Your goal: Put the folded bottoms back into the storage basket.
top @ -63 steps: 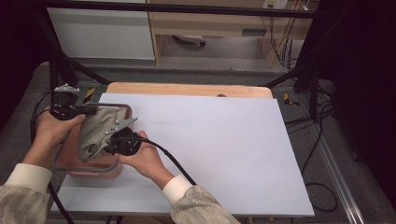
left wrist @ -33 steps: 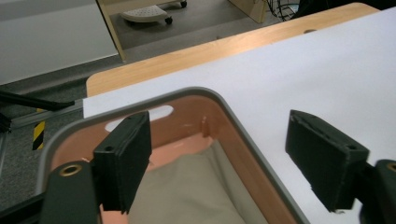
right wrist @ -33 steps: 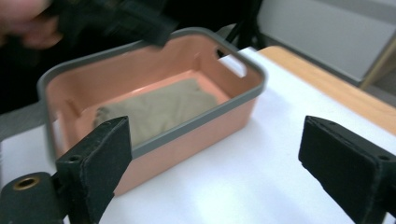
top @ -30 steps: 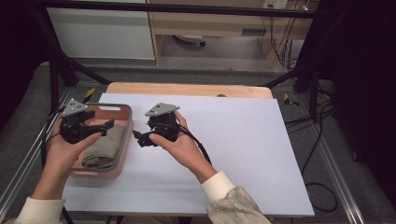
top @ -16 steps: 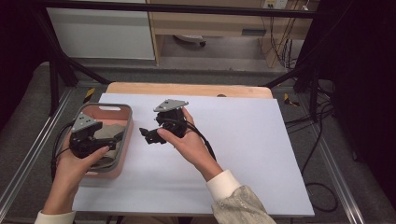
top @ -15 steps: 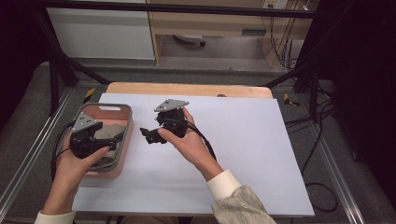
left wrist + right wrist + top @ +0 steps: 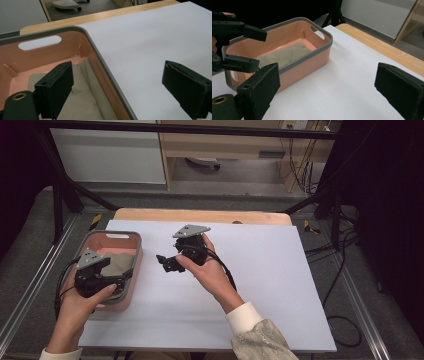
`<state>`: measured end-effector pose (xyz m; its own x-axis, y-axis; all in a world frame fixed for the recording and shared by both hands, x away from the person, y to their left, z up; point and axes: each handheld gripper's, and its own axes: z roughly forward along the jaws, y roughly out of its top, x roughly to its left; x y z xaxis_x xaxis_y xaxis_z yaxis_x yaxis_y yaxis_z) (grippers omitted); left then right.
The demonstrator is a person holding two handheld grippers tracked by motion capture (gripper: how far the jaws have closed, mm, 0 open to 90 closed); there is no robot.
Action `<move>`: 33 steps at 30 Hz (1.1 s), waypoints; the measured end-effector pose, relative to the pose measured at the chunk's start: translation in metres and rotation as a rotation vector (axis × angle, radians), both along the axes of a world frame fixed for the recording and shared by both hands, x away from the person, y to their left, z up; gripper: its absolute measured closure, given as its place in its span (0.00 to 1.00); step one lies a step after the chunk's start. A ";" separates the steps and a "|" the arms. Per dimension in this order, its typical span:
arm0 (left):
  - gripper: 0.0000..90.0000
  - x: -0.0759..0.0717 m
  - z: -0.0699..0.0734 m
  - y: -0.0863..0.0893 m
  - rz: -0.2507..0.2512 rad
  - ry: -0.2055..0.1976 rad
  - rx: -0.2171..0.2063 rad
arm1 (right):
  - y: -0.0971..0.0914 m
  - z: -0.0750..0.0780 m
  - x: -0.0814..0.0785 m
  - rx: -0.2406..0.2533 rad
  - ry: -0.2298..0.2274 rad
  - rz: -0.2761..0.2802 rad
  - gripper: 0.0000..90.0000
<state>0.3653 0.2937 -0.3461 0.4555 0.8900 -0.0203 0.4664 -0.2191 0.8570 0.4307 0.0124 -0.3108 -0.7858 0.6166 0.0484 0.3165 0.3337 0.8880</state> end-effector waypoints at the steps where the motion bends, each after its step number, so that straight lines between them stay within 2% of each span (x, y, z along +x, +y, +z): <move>1: 0.12 0.000 0.000 0.000 0.000 0.000 0.001 | -0.001 0.000 0.000 0.000 -0.001 -0.001 0.08; 19: 0.11 -0.001 -0.003 0.003 -0.005 0.009 -0.001 | -0.024 0.003 0.005 -0.007 -0.002 -0.027 0.08; 33: 0.11 -0.007 -0.005 0.001 -0.013 0.019 0.015 | -0.061 0.003 0.007 0.004 0.005 -0.086 0.08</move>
